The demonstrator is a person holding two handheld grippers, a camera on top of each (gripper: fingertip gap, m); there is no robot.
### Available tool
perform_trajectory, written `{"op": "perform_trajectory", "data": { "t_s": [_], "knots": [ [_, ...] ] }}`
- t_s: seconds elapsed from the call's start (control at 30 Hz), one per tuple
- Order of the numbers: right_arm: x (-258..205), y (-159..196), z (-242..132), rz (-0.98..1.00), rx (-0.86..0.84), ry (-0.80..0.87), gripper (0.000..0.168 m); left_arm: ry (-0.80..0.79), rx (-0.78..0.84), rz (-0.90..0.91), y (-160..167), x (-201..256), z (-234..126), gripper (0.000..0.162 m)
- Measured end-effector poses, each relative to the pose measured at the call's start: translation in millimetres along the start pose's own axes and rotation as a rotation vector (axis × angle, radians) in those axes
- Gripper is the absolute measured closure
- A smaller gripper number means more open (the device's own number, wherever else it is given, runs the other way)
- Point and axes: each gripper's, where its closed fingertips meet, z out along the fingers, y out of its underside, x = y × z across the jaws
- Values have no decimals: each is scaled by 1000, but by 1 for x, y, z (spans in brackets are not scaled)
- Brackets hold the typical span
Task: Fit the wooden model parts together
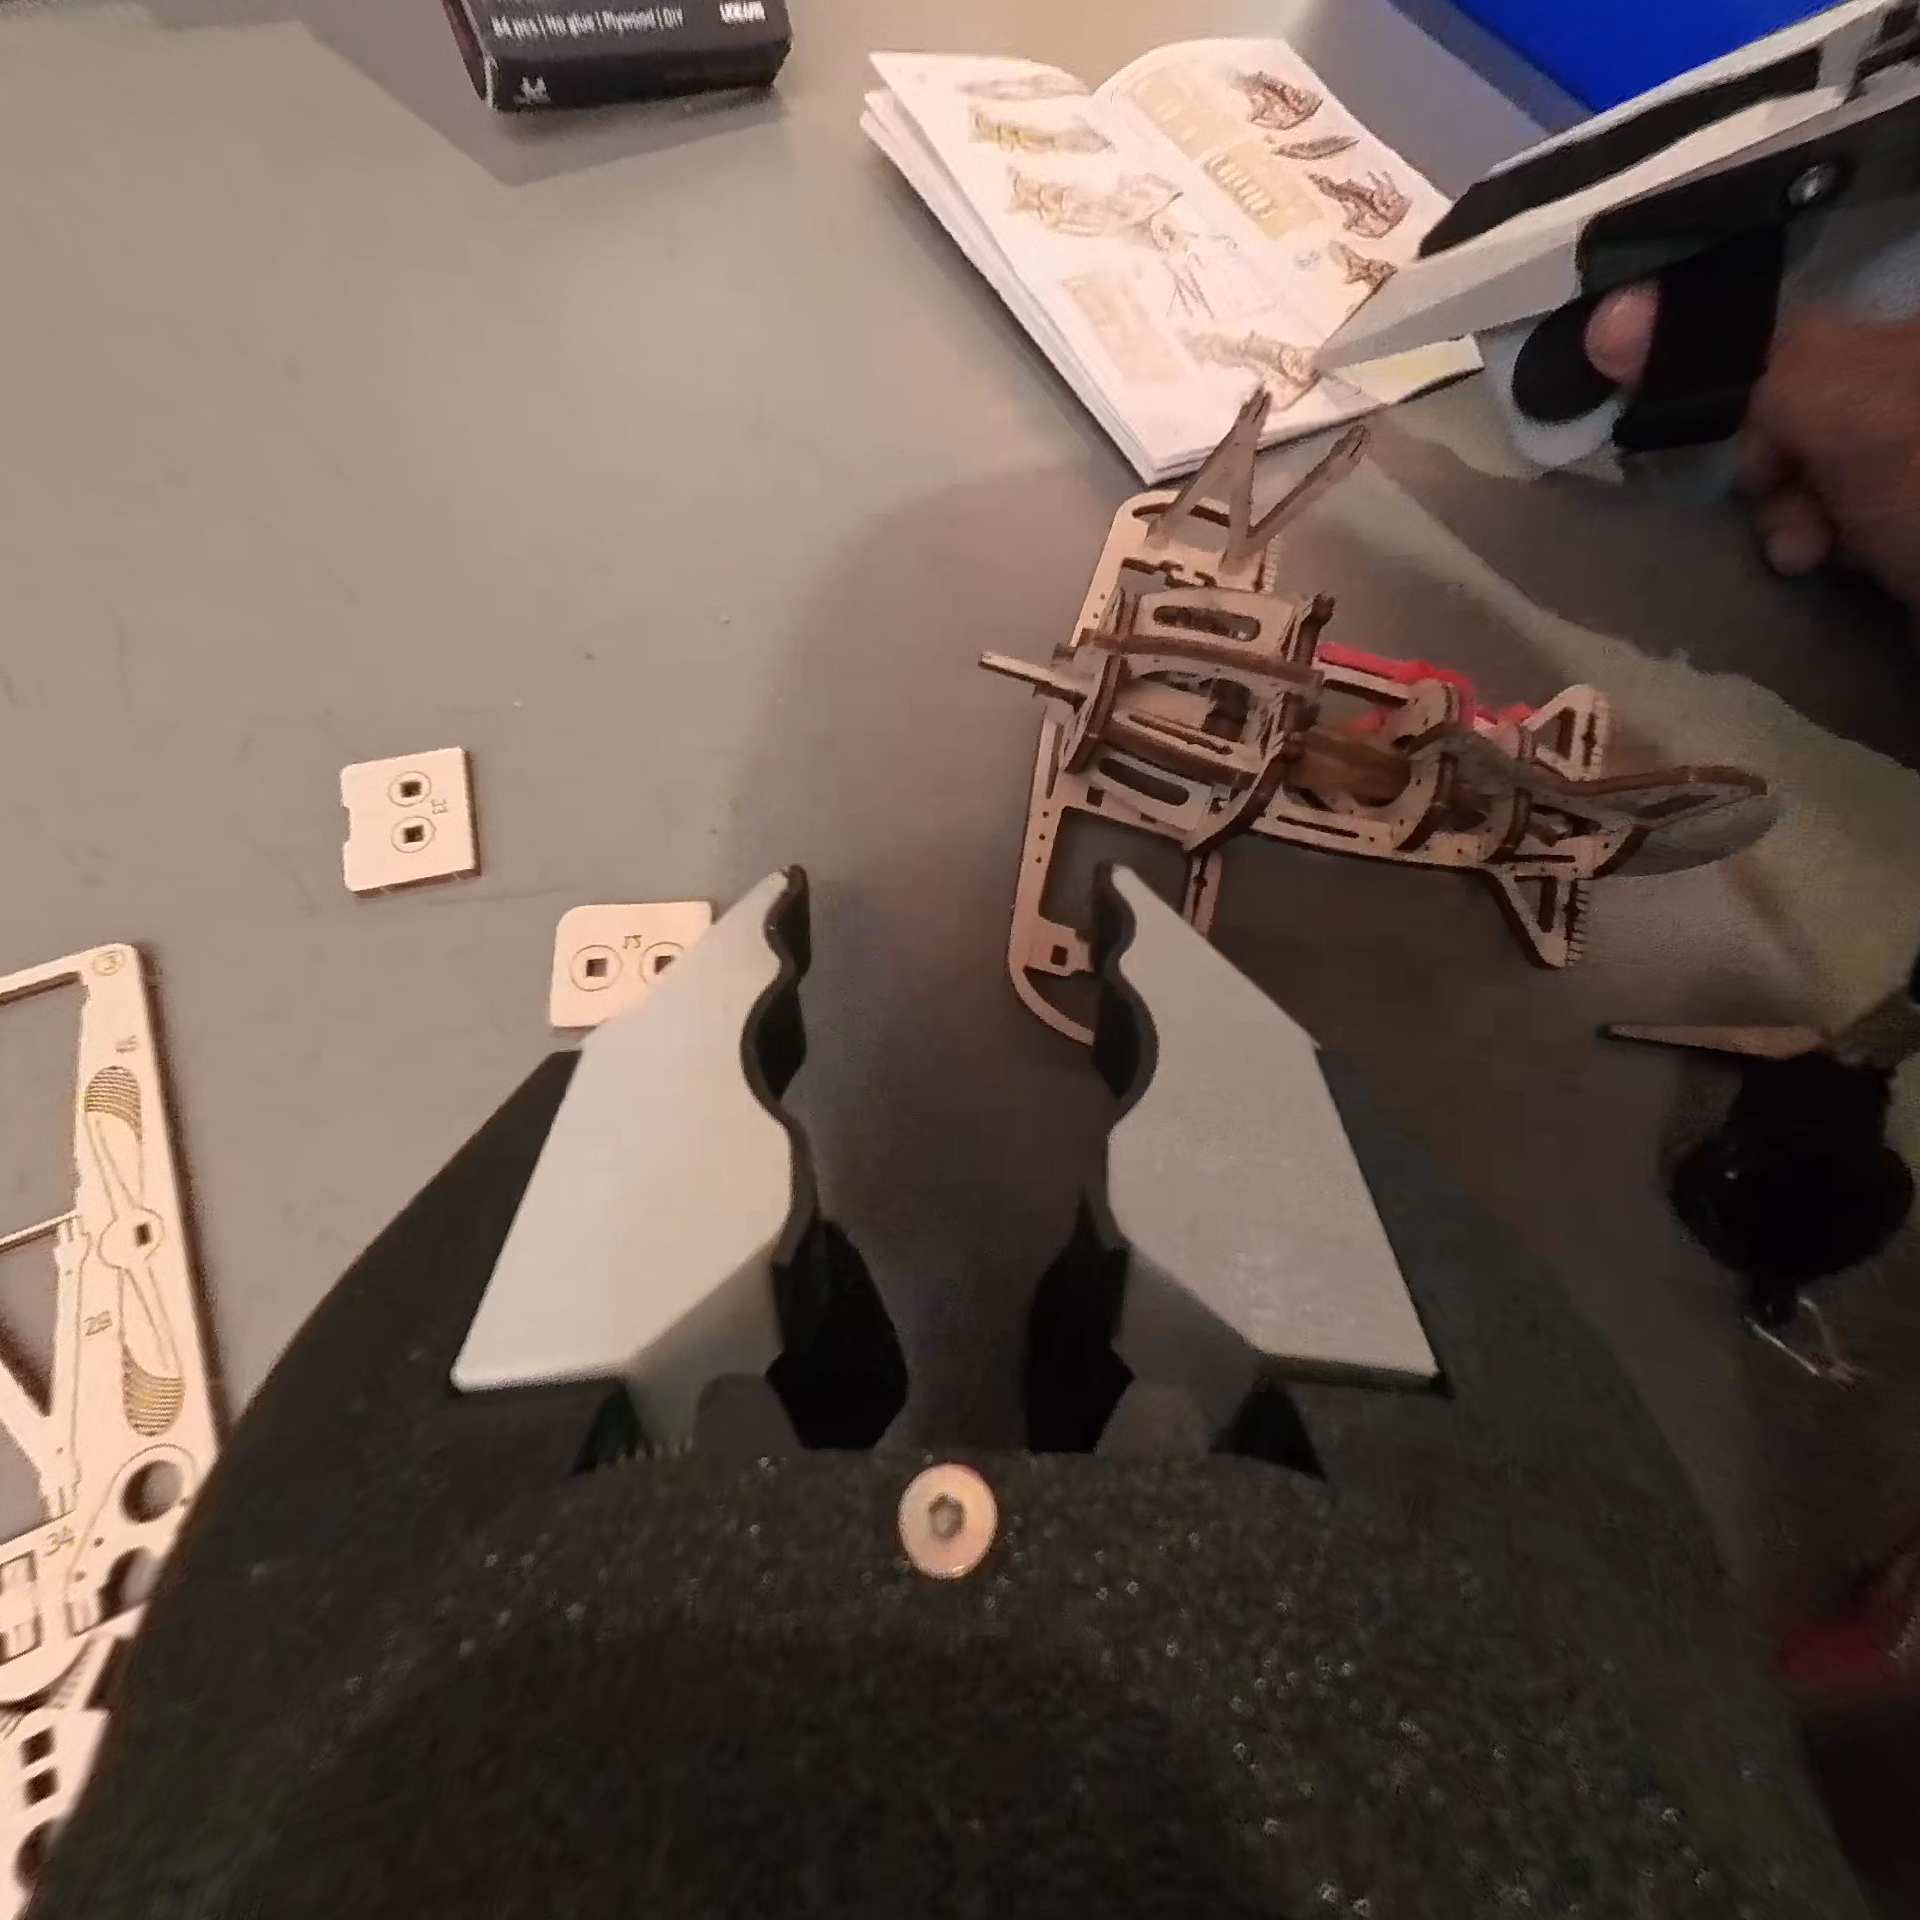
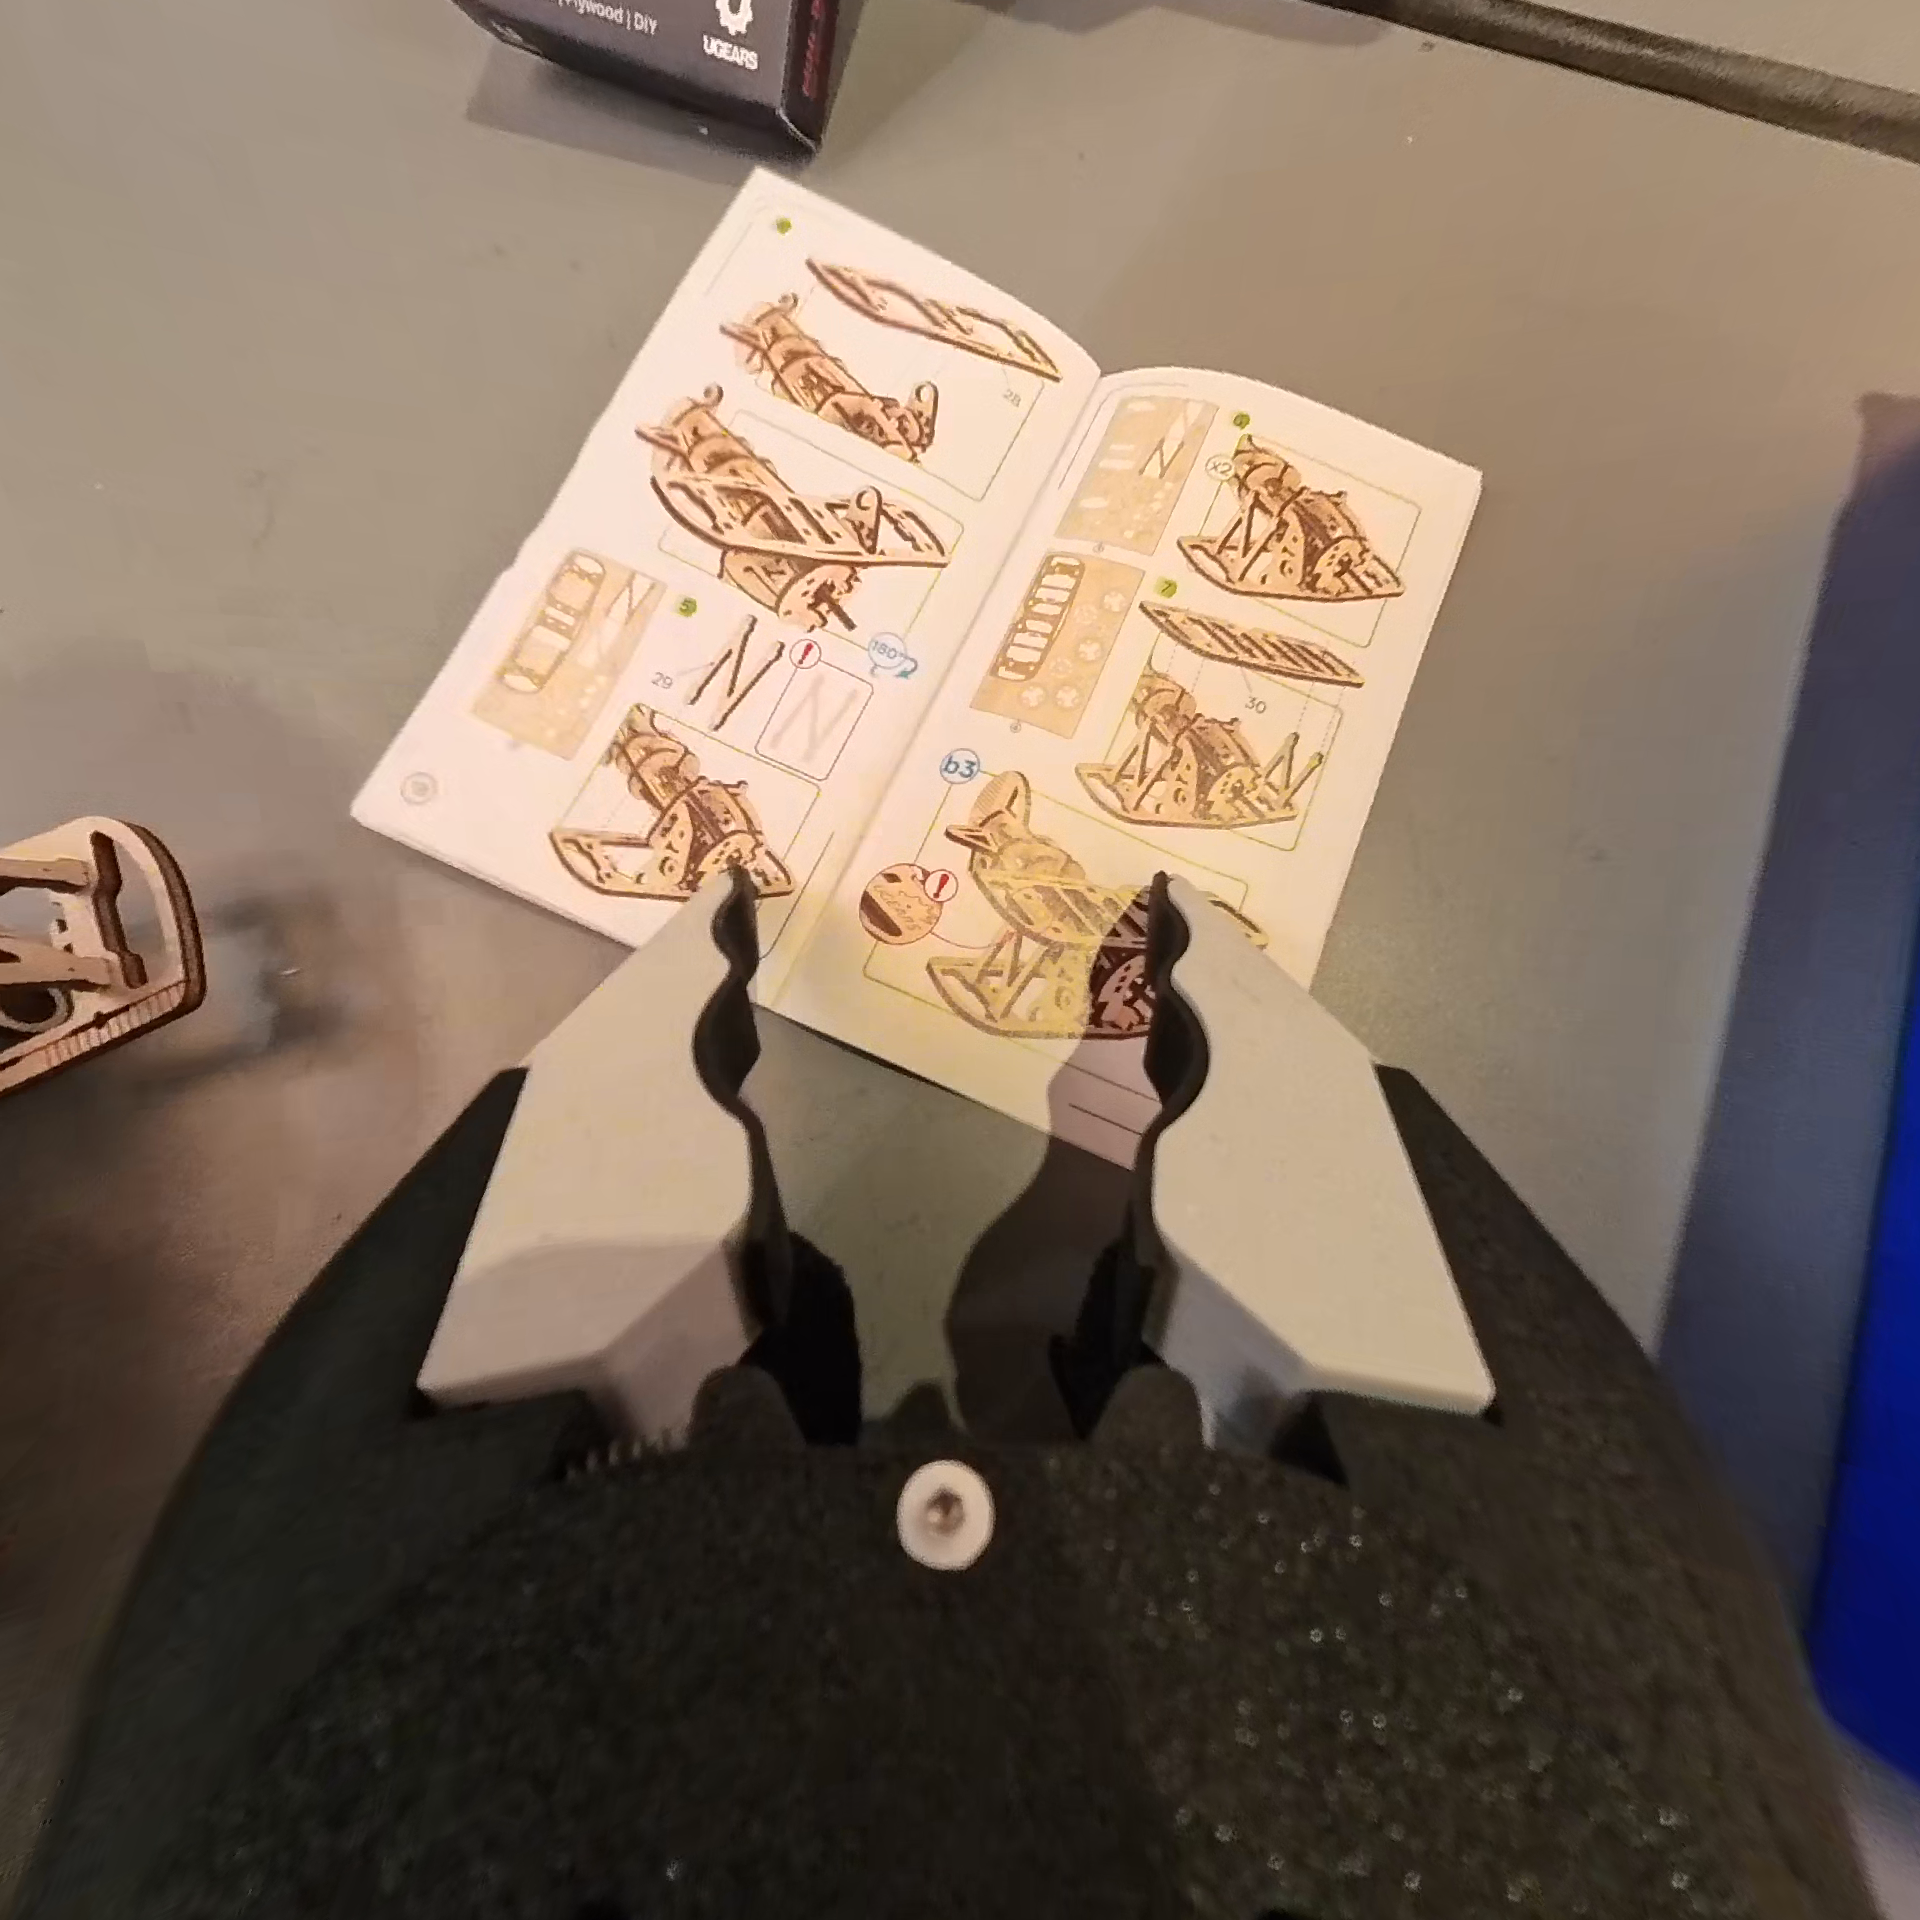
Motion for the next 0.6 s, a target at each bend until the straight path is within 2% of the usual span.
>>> {"op": "perform_trajectory", "data": {
  "t_s": [0.07, 0.17, 0.2, 0.3, 0.33, 0.37, 0.4, 0.43, 0.53, 0.6],
  "knots": [
    [0, 0, 0, 0, 0, -2, 94, -6, 39, 12, -5, 0, -4, 108],
    [-1, -1, 0, 3, 1, -10, 94, -7, 114, 81, -15, 7, -11, 119],
    [-1, -1, 0, 1, 1, -11, 93, -17, 163, 102, -23, 7, -16, 117],
    [-3, 0, -1, -10, 1, -15, 93, -148, 318, 107, -51, -7, -56, 90],
    [-3, 0, -1, -15, 2, -10, 93, -237, 325, 130, -53, -22, -70, 87],
    [-2, -1, -2, -20, 7, 1, 93, -381, 289, 142, -47, -46, -87, 87],
    [-2, -2, -3, -31, 20, 10, 93, -497, 234, 156, -38, -68, -104, 97],
    [-1, -5, -6, -48, 43, 20, 93, -544, 161, 181, -26, -84, -117, 99],
    [0, -20, -17, -100, 159, 68, 96, -588, -44, 152, 15, -122, -136, 75],
    [-2, -32, -33, -131, 267, 85, 100, -497, -173, 44, 43, -130, -125, 46]
  ]
}}
